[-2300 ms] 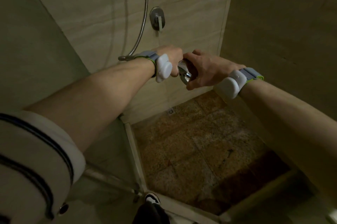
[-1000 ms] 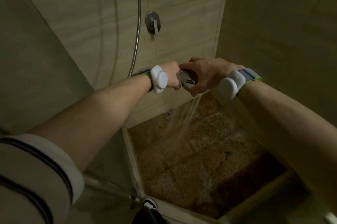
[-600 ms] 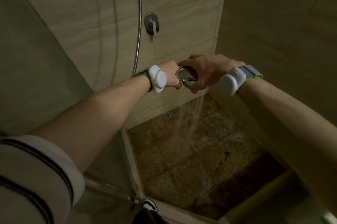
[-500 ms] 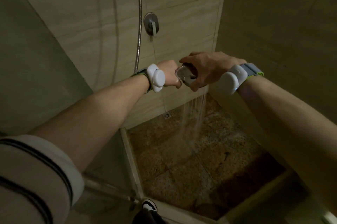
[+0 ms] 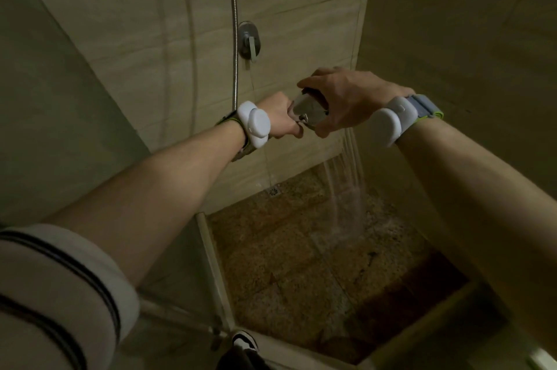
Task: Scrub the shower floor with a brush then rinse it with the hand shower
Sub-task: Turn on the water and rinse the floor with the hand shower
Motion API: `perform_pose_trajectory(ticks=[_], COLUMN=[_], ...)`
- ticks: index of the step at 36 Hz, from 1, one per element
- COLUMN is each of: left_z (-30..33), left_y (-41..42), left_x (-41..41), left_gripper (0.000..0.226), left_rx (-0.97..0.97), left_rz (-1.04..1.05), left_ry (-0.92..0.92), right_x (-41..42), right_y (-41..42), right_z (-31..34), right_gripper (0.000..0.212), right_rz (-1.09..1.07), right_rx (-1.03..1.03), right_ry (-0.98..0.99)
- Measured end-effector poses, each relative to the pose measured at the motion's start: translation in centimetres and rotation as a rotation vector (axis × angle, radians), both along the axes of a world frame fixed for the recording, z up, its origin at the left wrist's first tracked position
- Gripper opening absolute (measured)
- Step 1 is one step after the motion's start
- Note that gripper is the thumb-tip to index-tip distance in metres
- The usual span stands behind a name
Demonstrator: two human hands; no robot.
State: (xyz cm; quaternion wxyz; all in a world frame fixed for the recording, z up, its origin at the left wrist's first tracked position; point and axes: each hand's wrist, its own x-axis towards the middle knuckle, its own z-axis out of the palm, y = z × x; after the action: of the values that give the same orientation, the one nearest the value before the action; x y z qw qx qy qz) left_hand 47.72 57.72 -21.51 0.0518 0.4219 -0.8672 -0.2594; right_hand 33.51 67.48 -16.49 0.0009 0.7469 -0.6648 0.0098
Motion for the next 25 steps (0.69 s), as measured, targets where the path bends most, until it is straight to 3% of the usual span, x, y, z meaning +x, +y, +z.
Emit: perform_pose_trajectory(ticks=[25], left_z=[0.22], left_y=[-0.24], left_x=[-0.16], left_gripper=[0.023], left_rx=[0.034], left_rz=[0.024], left_ry=[0.076], right_x=[-0.46], right_y=[-0.54], right_z=[-0.18], right_gripper=[0.099], right_rz=[0.034], right_rx=[-0.121], right_ry=[0.046])
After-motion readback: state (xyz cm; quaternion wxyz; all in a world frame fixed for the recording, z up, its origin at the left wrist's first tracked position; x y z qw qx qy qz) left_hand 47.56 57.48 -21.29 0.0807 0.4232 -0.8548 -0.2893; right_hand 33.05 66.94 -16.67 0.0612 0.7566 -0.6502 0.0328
